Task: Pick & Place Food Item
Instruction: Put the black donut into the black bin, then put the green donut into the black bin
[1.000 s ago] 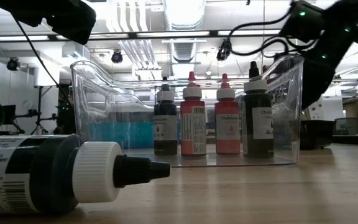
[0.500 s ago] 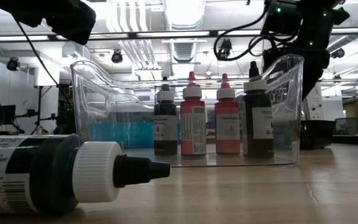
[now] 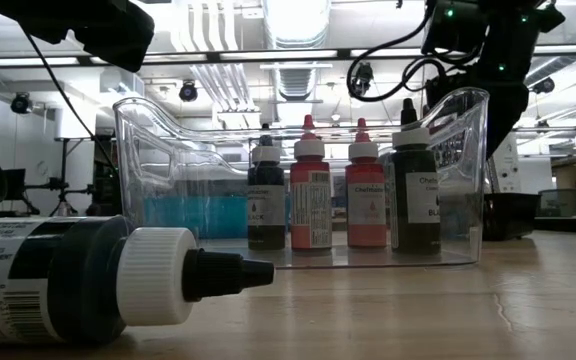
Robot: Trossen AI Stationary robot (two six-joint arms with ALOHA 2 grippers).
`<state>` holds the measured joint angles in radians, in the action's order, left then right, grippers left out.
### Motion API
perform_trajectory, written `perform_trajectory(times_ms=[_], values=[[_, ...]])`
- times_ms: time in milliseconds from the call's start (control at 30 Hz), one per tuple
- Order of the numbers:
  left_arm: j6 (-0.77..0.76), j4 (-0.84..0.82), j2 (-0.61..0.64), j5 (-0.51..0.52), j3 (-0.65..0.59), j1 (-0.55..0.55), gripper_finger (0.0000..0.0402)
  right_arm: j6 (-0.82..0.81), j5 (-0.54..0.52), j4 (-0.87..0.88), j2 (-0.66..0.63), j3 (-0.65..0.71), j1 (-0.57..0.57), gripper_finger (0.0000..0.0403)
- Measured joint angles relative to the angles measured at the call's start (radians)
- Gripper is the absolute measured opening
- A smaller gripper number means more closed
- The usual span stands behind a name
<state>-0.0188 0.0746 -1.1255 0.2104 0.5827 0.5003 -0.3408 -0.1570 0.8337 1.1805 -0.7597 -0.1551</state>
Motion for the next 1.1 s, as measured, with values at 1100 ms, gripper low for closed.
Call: perform_trajectory(times_ms=[1100], values=[[-0.003, 0.0, 0.0, 0.0, 0.0, 0.0, 0.0156, -0.064, -0.159, 0.014, -0.017, -0.024, 0.038, 0.024]])
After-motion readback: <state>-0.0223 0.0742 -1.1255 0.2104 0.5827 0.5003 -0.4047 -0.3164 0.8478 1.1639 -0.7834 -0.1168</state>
